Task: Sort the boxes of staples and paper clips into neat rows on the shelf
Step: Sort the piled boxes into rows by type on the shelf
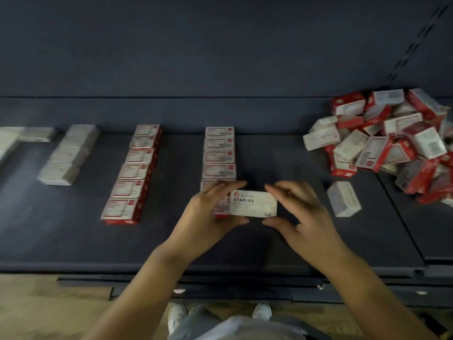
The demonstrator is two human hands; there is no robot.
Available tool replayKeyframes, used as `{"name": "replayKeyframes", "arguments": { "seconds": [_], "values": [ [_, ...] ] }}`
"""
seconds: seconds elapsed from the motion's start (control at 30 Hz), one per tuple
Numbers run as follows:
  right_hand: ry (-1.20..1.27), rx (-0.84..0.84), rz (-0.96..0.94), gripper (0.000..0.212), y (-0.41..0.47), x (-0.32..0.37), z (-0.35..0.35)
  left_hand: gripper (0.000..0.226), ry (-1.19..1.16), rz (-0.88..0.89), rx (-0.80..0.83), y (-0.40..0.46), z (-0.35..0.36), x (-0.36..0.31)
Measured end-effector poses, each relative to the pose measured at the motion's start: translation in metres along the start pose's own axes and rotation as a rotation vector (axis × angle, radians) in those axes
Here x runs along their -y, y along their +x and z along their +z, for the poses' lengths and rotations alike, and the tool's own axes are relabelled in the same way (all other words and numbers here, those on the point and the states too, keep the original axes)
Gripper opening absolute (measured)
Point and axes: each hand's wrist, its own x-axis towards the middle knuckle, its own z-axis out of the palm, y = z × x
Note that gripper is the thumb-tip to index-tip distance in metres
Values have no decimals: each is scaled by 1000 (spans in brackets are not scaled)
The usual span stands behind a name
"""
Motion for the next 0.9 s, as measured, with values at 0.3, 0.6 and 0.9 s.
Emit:
{"name": "replayKeyframes", "arguments": {
  "seconds": [0.3, 0.6, 0.9],
  "values": [
    [102, 81, -16, 52, 52, 85, 80, 48, 53, 65, -178, -41, -103, 56],
    [50, 135, -19, 49, 100, 157, 167, 48, 160, -21, -331, -87, -220, 130],
    [134, 126, -35, 42, 116, 207, 225, 50, 388, -232, -435, -114, -308, 195]
  ]
}}
